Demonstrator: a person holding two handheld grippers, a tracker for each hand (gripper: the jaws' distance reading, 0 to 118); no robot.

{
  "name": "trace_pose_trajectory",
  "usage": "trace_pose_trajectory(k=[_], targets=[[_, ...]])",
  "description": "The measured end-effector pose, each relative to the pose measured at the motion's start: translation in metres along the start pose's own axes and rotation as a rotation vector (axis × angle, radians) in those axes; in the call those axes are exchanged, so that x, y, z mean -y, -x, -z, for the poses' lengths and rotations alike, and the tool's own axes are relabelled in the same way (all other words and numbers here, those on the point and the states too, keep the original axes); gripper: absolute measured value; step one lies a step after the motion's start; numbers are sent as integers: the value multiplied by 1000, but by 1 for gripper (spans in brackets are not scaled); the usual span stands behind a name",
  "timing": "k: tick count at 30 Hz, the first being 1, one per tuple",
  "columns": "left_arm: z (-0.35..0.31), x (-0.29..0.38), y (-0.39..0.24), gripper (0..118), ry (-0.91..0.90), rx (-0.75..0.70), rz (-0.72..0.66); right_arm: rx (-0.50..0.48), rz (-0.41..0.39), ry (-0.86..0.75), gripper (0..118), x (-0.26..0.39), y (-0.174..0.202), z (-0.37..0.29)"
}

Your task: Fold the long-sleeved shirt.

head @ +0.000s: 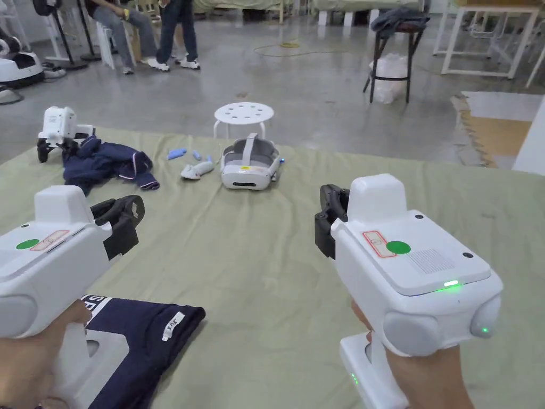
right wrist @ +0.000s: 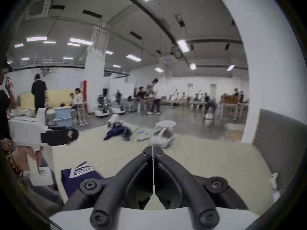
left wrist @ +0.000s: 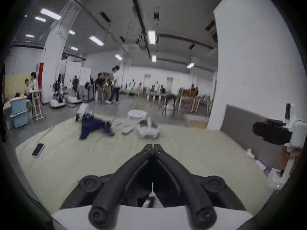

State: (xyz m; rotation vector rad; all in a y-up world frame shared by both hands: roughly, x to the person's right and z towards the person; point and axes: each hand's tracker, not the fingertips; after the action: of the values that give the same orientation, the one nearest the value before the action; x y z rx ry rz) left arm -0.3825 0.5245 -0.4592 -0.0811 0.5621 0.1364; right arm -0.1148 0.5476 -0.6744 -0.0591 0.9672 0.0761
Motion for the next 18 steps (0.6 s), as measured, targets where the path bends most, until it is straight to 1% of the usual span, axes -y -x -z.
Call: trace_pose_trajectory(k=[2, 3, 4, 5, 6, 7, 9, 11, 14, 15, 17, 18], targets=[[-2, -3, -57, 4, -37, -11, 49, 115, 20, -27, 0, -1, -33, -26], [-4, 2, -85, 4, -38, -13, 47, 195, 42, -46, 0, 1, -49, -41], [-5, 7, -108, 4, -58, -15, 70, 250, 61, -56, 0, 4, -63, -54], [-6, 15, -130, 4, -56, 11, 57, 285, 72, -61, 0, 7, -76, -69], [-8, 22, -146, 4, -72, 59, 56, 310, 58, -69, 0, 13, -89, -83], [-9, 31, -162, 4, -77, 77, 59, 332, 44, -71, 0, 18, -99, -94], [-14, 50, -194, 4, -68, 44, 127, 386, 6, -66, 0, 32, -113, -118], [-19, 69, -214, 4, -47, 12, 178, 427, -4, -56, 0, 47, -123, -140], [-26, 93, -228, 4, -46, 26, 157, 460, -15, -38, 0, 69, -130, -163], [-28, 98, -230, 4, -23, 33, 142, 471, -33, -36, 0, 76, -130, -169], [-34, 107, -235, 4, -10, 24, 153, 496, -69, -31, 0, 86, -129, -176], [-38, 111, -236, 4, -12, 18, 159, 502, -73, -31, 0, 91, -129, -178]])
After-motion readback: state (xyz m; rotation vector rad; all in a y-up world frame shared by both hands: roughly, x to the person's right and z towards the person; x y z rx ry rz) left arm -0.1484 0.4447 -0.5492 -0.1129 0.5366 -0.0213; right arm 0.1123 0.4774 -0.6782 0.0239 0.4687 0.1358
